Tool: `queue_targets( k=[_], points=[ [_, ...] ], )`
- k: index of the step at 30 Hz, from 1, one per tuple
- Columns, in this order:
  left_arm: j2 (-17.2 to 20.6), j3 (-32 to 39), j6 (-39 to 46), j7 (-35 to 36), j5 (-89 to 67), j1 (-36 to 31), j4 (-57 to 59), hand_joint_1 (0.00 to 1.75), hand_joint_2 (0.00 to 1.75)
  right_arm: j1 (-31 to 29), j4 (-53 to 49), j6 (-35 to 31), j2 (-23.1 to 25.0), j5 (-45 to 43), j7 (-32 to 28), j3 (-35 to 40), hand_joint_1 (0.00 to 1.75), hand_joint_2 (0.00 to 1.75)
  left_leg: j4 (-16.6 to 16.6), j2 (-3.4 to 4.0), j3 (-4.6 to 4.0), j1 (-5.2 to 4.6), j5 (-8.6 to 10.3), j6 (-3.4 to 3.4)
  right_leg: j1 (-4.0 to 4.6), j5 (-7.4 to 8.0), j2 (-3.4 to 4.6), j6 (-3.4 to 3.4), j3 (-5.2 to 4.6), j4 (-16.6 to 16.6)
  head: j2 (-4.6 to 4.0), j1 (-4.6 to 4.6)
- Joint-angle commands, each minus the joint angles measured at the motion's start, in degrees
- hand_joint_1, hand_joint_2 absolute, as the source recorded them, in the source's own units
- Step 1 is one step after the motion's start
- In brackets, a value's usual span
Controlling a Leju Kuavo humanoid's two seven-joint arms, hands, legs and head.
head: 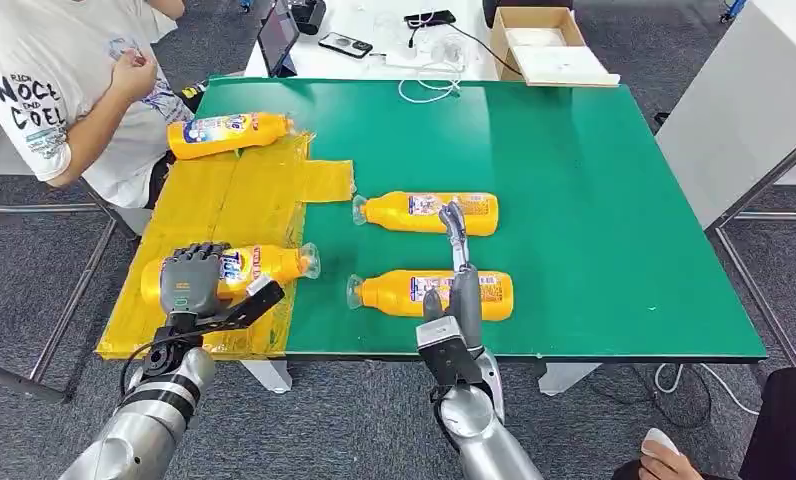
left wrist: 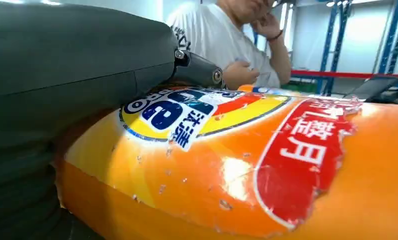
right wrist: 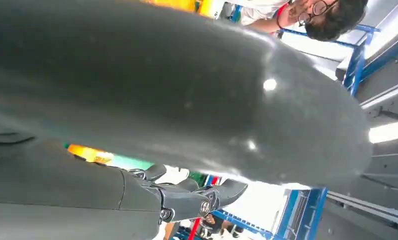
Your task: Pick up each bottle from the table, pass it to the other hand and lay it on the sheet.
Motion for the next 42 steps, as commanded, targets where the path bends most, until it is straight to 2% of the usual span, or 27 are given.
queue_targets(
  k=[1,10,12,13,14,16,17,19,20,26,27,28,30,31,32,34,42],
  points=[
    [1.41,2.46,-0.02,0.64,-0.79,-3.26,6.50,1.75,1.75,-1.19,2.00,0.21,-0.19,-0.39,0.10,-1.15,0.00,0.00,-0.01,0.03,0.18,0.00,-0.06,0.03,0.02,-0.06,-0.02,-0.08,0.17,-0.02,0.00,0.00],
    [1.54,3.19,-0.02,-0.52,2.64,-6.93,14.71,1.75,1.75,-1.34,3.07,0.85,-0.02,-0.11,1.00,-0.89,0.00,0.00,0.01,0.00,0.37,0.01,-0.15,0.05,0.06,-0.15,-0.08,-0.14,0.38,-0.01,0.00,0.00],
    [1.54,3.19,-0.02,-0.52,2.64,-6.93,14.71,1.75,1.75,-1.34,3.07,0.85,-0.02,-0.11,1.00,-0.89,0.00,0.00,0.01,-0.02,0.49,0.01,-0.19,0.06,0.07,-0.20,-0.11,-0.18,0.52,-0.02,0.00,0.00],
    [1.54,3.19,-0.02,-0.52,2.64,-6.93,14.71,1.75,1.75,-1.34,3.07,0.85,-0.02,-0.11,1.00,-0.89,0.00,0.00,-0.02,-0.02,0.25,0.00,-0.08,0.04,0.04,-0.09,-0.08,-0.10,0.27,-0.03,0.00,0.00],
    [1.54,3.19,-0.02,-0.52,2.64,-6.93,14.71,1.75,1.75,-1.34,3.07,0.85,-0.02,-0.11,1.00,-0.89,0.00,0.00,0.01,0.00,0.57,0.01,-0.22,0.07,0.08,-0.22,-0.11,-0.20,0.59,-0.02,0.00,0.00],
    [1.54,3.19,-0.02,-0.52,2.64,-6.93,14.71,1.75,1.75,-1.34,3.07,0.85,-0.02,-0.11,1.00,-0.89,0.00,0.00,-0.02,-0.02,0.17,0.00,-0.04,0.03,0.03,-0.05,-0.06,-0.07,0.19,-0.03,0.00,0.02],
    [1.54,3.19,-0.02,-0.52,2.64,-6.93,14.71,1.75,1.75,-1.34,3.07,0.85,-0.02,-0.11,1.00,-0.89,0.00,0.00,0.00,0.00,0.42,0.01,-0.16,0.05,0.07,-0.15,-0.07,-0.15,0.45,-0.03,0.00,0.02],
    [1.54,3.19,-0.02,-0.52,2.64,-6.93,14.71,1.75,1.75,-1.34,3.07,0.85,-0.02,-0.11,1.00,-0.89,0.00,0.00,-0.02,0.00,0.14,0.00,-0.03,0.02,0.03,-0.02,-0.02,-0.06,0.16,-0.03,0.00,0.00],
    [1.54,3.19,-0.02,-0.52,2.64,-6.93,14.71,1.75,1.75,-1.34,3.07,0.85,-0.02,-0.11,1.00,-0.89,0.00,0.00,0.00,0.02,0.36,0.01,-0.13,0.05,0.07,-0.12,-0.04,-0.14,0.39,-0.03,0.00,0.02],
    [1.54,3.19,-0.02,-0.52,2.64,-6.93,14.71,1.75,1.75,-1.34,3.07,0.85,-0.02,-0.11,1.00,-0.89,0.00,0.00,-0.03,0.03,0.36,0.00,-0.11,0.04,0.05,-0.10,-0.03,-0.14,0.37,-0.04,0.00,0.00],
    [1.38,3.93,-1.15,-1.37,4.09,-7.56,16.37,1.50,1.75,-1.39,3.29,0.91,-0.06,0.12,1.22,-0.84,0.00,0.00,-0.02,0.02,0.38,0.01,-0.13,0.04,0.06,-0.11,-0.04,-0.14,0.41,-0.04,0.00,0.00],
    [1.32,4.10,-2.39,-1.63,4.76,-7.95,17.21,0.00,1.75,-1.39,3.37,1.04,-0.02,0.16,1.30,-0.88,0.00,0.00,-0.03,0.03,0.34,-0.01,-0.11,0.04,0.04,-0.09,-0.02,-0.12,0.35,-0.04,0.00,0.00],
    [1.25,4.21,-3.64,-1.83,5.15,-8.16,17.66,0.00,1.75,-1.41,3.49,1.12,-0.04,0.30,1.43,-0.85,0.00,0.00,-0.01,0.01,0.40,0.01,-0.14,0.04,0.07,-0.13,-0.05,-0.14,0.44,-0.04,0.00,0.00],
    [1.11,3.92,-5.34,-1.32,4.90,-8.34,17.82,0.00,0.00,-1.46,3.70,1.29,-0.06,0.44,1.56,-0.80,0.00,0.00,-0.02,0.00,0.38,0.00,-0.12,0.04,0.05,-0.12,-0.06,-0.13,0.41,-0.04,0.00,0.00],
    [1.02,3.56,-9.12,-0.89,4.99,-8.78,18.74,0.00,0.00,-1.52,3.98,1.50,-0.04,0.69,1.78,-0.84,0.00,0.00,-0.01,0.00,0.47,0.00,-0.16,0.05,0.06,-0.16,-0.08,-0.16,0.50,-0.04,0.00,0.00],
    [0.83,3.21,-10.99,-0.83,5.59,-8.69,18.56,0.00,0.00,-1.59,4.30,1.79,0.04,0.72,1.87,-1.03,0.00,0.00,-0.03,-0.04,0.26,0.00,-0.06,0.03,0.04,-0.06,-0.06,-0.09,0.30,-0.05,0.00,0.00],
    [-0.31,5.99,-12.23,-5.69,11.71,-8.35,17.36,0.00,0.00,-1.38,5.45,2.12,0.31,0.94,2.30,-1.96,0.00,0.00,-0.04,-0.09,0.49,-0.02,-0.09,0.06,0.03,-0.09,-0.12,-0.13,0.54,-0.06,0.00,0.00]
  ],
)
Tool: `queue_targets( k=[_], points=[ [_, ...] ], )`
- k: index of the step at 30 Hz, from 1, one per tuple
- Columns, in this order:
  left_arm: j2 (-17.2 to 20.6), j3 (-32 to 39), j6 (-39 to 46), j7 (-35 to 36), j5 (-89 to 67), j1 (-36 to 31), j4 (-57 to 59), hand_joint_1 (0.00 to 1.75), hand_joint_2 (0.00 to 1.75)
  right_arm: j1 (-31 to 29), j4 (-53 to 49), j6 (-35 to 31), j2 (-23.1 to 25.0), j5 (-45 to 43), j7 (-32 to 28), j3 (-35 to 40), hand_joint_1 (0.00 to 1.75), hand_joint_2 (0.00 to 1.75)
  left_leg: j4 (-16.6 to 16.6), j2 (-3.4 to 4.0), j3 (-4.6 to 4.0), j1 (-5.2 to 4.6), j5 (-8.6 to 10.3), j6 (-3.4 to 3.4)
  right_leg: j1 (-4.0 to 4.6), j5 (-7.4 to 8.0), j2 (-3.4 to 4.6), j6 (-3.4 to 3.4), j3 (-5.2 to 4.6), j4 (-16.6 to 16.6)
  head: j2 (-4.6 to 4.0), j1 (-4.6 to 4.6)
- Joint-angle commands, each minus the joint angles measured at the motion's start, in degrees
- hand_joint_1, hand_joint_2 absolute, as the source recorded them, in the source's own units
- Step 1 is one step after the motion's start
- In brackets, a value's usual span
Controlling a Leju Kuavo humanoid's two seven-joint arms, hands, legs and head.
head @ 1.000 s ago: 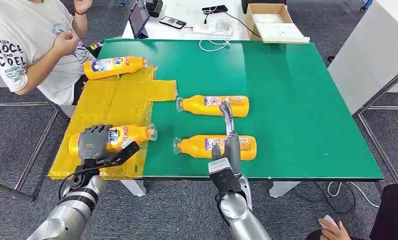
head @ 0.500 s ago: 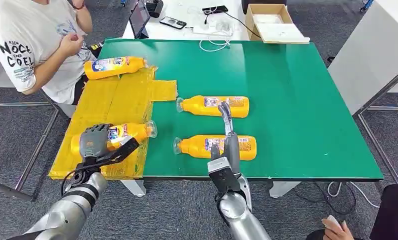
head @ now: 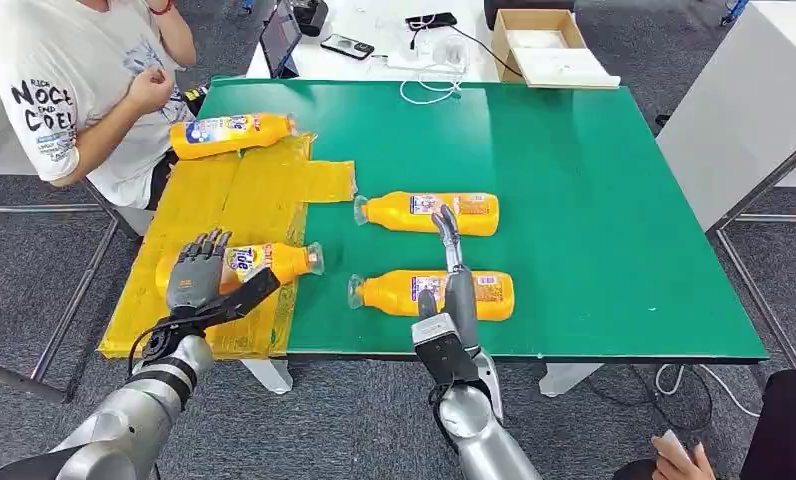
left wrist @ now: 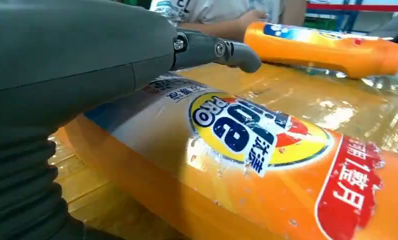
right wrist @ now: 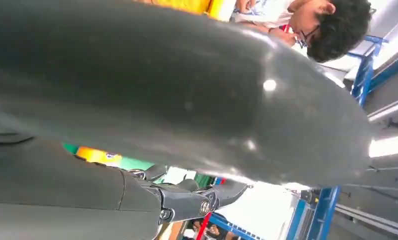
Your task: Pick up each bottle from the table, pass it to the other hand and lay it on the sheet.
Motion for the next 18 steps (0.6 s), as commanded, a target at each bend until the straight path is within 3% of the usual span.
queue_targets(
  k=[1,13,18],
  points=[
    [-1.63,3.76,-2.48,-4.06,5.72,-1.16,4.21,0.00,0.00,-1.36,4.74,0.26,0.10,0.21,0.71,-1.92,0.00,0.00,-0.04,0.03,0.29,-0.01,-0.08,0.05,0.02,-0.08,-0.04,-0.11,0.30,-0.06,0.00,0.00],
    [-1.98,4.43,-5.25,-5.72,8.19,-1.27,4.20,0.00,0.00,-1.50,5.28,0.13,0.26,0.45,0.71,-2.48,0.00,0.00,-0.05,0.06,0.42,-0.02,-0.08,0.06,0.02,-0.08,-0.02,-0.12,0.39,-0.06,0.00,0.00],
    [-3.43,7.35,-13.79,-9.00,15.66,-1.97,3.55,0.00,0.00,-1.45,6.00,0.32,0.43,0.78,0.79,-3.54,0.00,0.00,-0.06,-0.01,0.44,-0.03,-0.06,0.06,0.01,-0.08,-0.09,-0.11,0.44,-0.07,0.00,0.00]
  ],
)
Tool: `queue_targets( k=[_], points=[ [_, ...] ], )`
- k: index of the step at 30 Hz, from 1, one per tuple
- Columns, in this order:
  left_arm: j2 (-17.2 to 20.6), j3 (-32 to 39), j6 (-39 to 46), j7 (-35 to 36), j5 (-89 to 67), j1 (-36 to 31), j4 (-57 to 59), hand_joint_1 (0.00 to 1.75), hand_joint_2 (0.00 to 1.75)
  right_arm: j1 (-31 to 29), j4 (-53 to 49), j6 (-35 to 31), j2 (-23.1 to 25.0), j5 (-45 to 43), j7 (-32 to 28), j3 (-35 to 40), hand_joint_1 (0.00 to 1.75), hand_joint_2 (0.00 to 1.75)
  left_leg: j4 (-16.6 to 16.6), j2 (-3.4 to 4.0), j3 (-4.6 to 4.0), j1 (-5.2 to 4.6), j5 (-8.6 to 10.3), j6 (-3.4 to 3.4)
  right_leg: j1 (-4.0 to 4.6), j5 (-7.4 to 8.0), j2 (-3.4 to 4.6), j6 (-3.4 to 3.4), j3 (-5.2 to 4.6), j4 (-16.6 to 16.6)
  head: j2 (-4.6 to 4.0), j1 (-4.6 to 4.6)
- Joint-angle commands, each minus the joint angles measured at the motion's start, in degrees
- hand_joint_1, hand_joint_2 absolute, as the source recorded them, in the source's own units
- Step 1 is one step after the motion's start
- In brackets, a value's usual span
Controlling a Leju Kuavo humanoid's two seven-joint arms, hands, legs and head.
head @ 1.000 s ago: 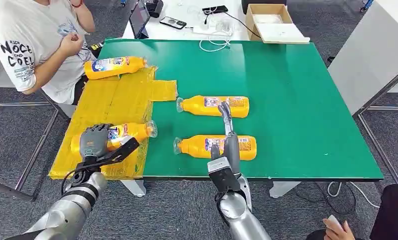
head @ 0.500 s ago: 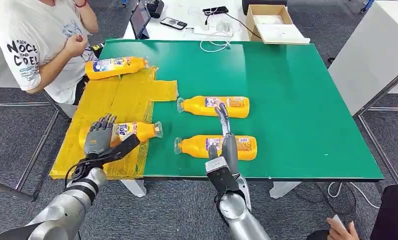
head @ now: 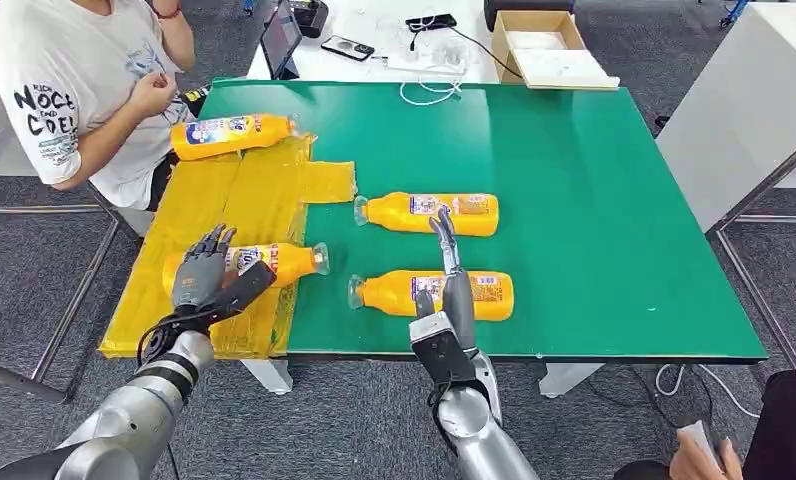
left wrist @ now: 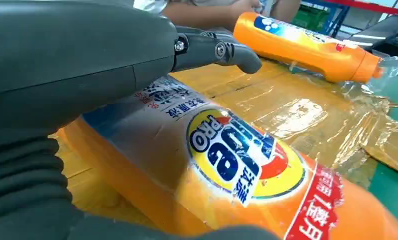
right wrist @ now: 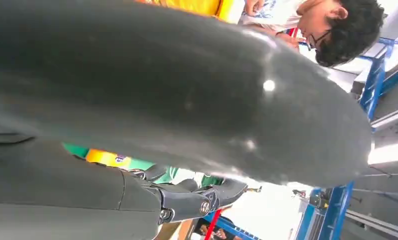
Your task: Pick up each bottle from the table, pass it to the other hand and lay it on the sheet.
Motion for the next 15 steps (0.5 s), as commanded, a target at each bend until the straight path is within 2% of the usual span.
queue_targets(
  k=[1,4,6,8,10,11,15],
  points=[
    [-2.82,5.24,-10.64,-3.35,8.30,-1.41,2.97,0.00,0.00,-1.45,4.56,0.23,0.01,0.28,0.35,-2.93,0.00,0.00,-0.04,-0.04,0.16,-0.02,-0.03,0.04,0.00,-0.05,-0.09,-0.07,0.17,-0.04,0.00,0.00],
    [-4.19,6.28,-8.43,-7.12,15.35,-1.37,0.38,0.00,0.00,-1.31,5.03,0.88,0.34,0.67,0.42,-3.64,0.00,0.00,-0.04,-0.06,0.26,-0.01,-0.04,0.06,0.02,-0.05,-0.11,-0.10,0.29,-0.07,0.00,0.02],
    [-5.67,7.97,0.70,-14.01,22.50,-0.62,-3.11,0.00,0.00,-1.29,5.71,1.22,0.45,1.32,0.74,-3.01,0.00,0.00,-0.05,-0.04,0.27,-0.02,-0.02,0.03,0.00,-0.03,-0.06,-0.07,0.31,-0.05,0.00,0.00],
    [-6.12,2.12,8.79,-15.67,33.44,3.07,-13.49,0.00,0.00,-2.36,7.76,1.74,-0.29,3.65,2.14,-1.39,0.00,0.00,-0.03,0.02,0.30,0.00,-0.03,0.03,0.04,-0.02,-0.06,-0.10,0.33,-0.06,0.00,0.00],
    [-5.39,-0.33,9.91,-15.67,36.37,3.95,-14.97,0.00,0.00,-2.83,8.32,1.94,-0.63,4.02,2.36,-1.27,0.00,0.00,-0.05,0.15,0.37,0.00,-0.07,0.05,0.06,-0.01,0.02,-0.16,0.33,-0.09,0.00,0.00],
    [-5.11,-3.34,13.56,-15.67,40.22,6.06,-21.08,0.00,1.75,-3.62,8.98,2.12,-1.40,5.13,3.38,-1.02,0.00,1.75,-0.04,0.16,0.28,0.01,-0.05,0.03,0.06,0.03,0.03,-0.11,0.25,-0.08,0.00,0.00],
    [-7.04,-1.05,14.28,-15.67,38.79,12.38,-38.99,0.00,1.75,-8.91,13.45,5.57,-7.23,12.85,12.36,0.25,0.00,1.75,-0.01,0.30,0.31,0.00,-0.12,0.05,0.06,0.00,0.11,-0.13,0.26,-0.07,0.00,0.00]
  ],
)
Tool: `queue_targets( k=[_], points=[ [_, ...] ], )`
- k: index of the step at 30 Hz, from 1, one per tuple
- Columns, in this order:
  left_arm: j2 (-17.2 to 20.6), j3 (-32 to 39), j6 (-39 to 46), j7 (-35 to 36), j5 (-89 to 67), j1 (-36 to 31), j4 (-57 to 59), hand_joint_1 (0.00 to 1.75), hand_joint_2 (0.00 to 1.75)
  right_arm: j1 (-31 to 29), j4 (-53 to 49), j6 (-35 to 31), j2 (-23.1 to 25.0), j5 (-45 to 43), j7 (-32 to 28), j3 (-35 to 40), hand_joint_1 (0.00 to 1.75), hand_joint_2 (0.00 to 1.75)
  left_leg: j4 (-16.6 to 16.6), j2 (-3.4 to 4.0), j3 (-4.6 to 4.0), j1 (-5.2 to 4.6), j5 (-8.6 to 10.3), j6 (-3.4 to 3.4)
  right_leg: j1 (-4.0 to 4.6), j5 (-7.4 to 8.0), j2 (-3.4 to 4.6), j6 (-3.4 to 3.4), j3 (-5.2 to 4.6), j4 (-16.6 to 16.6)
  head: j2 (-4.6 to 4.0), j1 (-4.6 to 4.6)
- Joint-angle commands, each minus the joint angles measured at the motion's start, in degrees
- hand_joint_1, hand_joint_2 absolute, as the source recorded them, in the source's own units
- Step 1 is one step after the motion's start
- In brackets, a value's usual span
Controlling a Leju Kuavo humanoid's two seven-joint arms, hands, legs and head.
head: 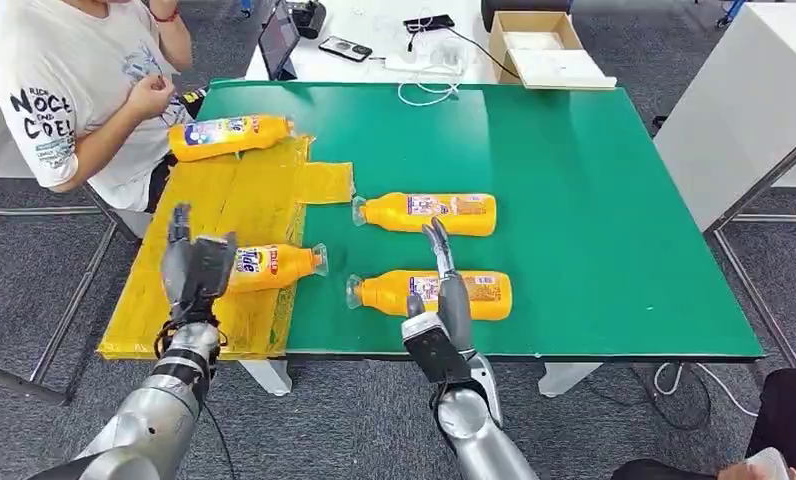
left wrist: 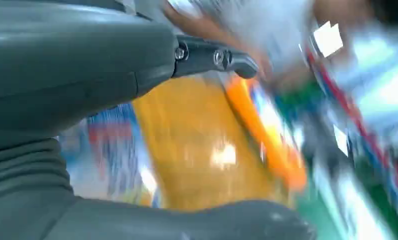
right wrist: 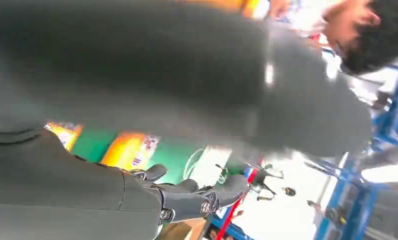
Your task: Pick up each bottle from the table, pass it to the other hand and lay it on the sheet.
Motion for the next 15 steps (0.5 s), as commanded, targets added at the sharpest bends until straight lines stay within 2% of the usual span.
queue_targets(
  k=[1,2,4,8,15],
  points=[
    [-3.10,-3.08,3.40,-0.09,1.41,10.42,-31.46,0.00,1.75,-9.79,11.42,4.06,-8.94,10.23,11.25,1.33,0.00,1.75,0.01,0.16,0.10,0.03,-0.10,0.07,0.06,-0.01,0.10,-0.07,0.09,-0.08,0.00,-0.02],
    [-3.36,-4.73,3.40,-0.09,3.32,11.53,-33.74,0.00,1.75,-11.58,13.12,5.81,-11.04,12.98,14.22,1.57,0.00,1.75,0.00,0.07,-0.03,0.02,-0.04,0.07,0.04,0.00,0.01,-0.04,-0.03,-0.08,0.00,-0.02],
    [-3.26,-6.10,3.40,-0.09,4.57,12.22,-34.75,0.00,1.75,-12.51,13.49,6.50,-12.52,14.14,15.15,1.31,0.00,1.75,0.00,0.04,-0.07,0.01,-0.04,0.09,0.03,-0.02,-0.02,-0.02,-0.04,-0.09,0.00,0.00],
    [-3.03,-11.32,3.40,-0.09,8.94,14.45,-36.55,0.00,1.75,-16.18,15.87,12.05,-17.40,19.27,21.22,1.57,0.00,1.75,0.01,-0.05,-0.16,-0.04,-0.03,0.09,-0.07,-0.03,-0.05,-0.01,-0.06,-0.06,0.00,0.02],
    [-2.58,-12.83,3.40,-0.09,9.09,14.56,-36.01,0.00,1.75,-17.21,17.12,13.72,-18.09,20.53,23.15,1.54,0.00,1.75,0.03,-0.04,-0.02,-0.12,-0.11,0.07,-0.08,-0.11,-0.05,-0.09,0.07,-0.04,0.00,0.02]
  ],
)
